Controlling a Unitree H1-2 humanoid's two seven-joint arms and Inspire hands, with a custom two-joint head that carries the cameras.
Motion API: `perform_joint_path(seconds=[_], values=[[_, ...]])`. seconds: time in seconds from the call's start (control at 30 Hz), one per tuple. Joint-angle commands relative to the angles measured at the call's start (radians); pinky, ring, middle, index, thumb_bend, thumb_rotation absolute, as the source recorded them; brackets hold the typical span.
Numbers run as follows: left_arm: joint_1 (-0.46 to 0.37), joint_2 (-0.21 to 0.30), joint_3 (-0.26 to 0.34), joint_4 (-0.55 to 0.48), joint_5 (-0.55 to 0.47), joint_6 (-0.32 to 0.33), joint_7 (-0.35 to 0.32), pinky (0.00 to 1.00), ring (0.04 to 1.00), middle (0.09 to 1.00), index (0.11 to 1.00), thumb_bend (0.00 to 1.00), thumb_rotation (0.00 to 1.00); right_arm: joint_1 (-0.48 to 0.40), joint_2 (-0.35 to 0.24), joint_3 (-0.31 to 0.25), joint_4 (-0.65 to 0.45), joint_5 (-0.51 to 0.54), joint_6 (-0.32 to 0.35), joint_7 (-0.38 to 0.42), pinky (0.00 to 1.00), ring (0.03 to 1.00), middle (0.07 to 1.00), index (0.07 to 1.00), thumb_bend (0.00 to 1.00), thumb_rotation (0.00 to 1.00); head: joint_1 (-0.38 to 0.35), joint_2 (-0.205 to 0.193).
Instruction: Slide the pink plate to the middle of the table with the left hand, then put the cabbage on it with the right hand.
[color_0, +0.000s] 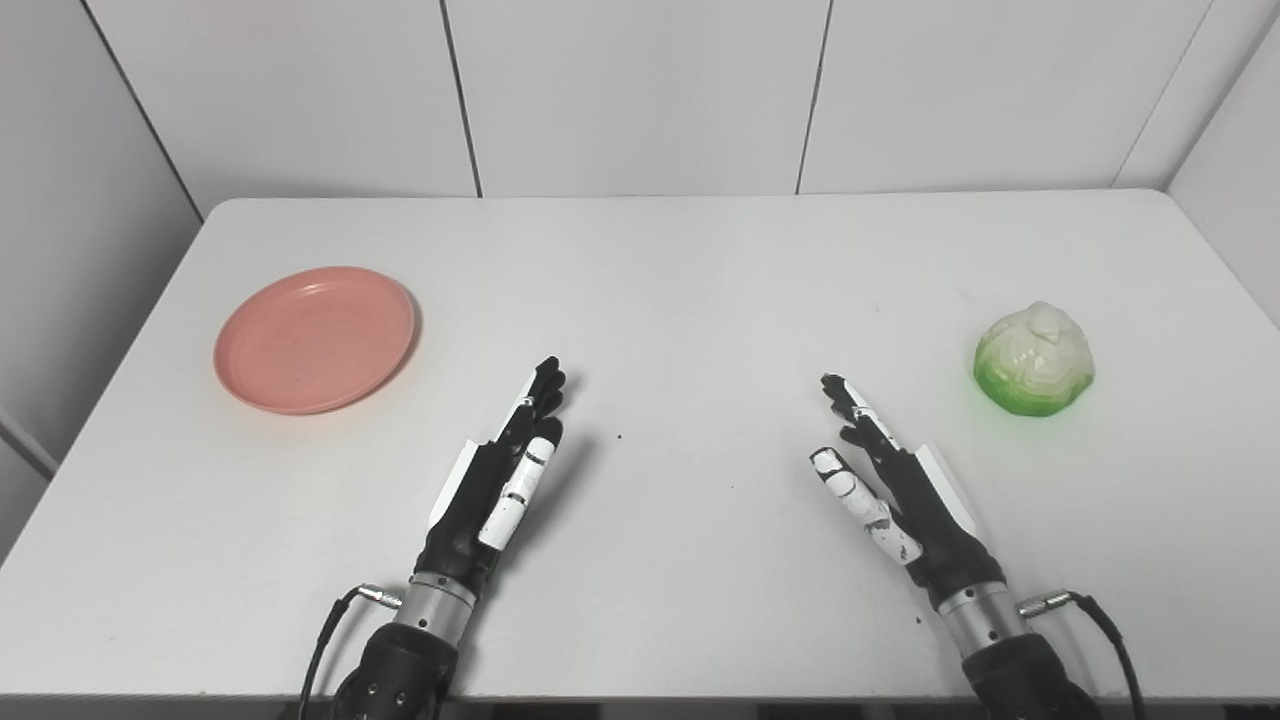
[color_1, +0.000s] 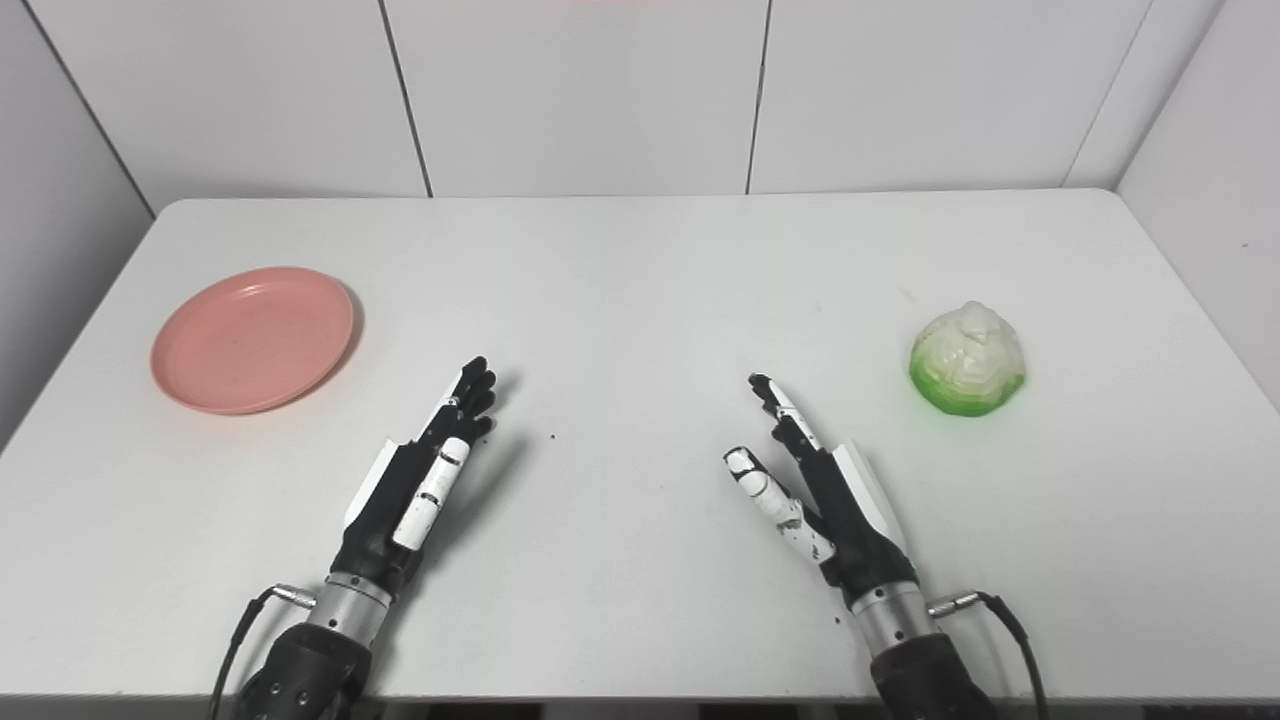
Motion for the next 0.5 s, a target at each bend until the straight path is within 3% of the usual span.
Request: perform_joint_path(seconds=[0.0,0.47], values=[[0.005,0.006,-0.004,0.038,0.01,-0.004,0.004,0.96,0.989,0.992,0.978,0.53,1.0,-0.015,-0.011,-0.006,-0.003,0.008,-0.039,-0.001,0.91,0.944,0.951,0.95,0.33,1.0,0.019,-0.006],[-0.002,-0.06,-0.037,0.101,0.066,0.0,0.039,0.95,0.973,0.981,0.974,0.57,1.0,-0.011,-0.045,-0.043,0.108,0.09,-0.163,0.0,0.91,0.944,0.955,0.946,0.4,1.0,0.229,-0.117]])
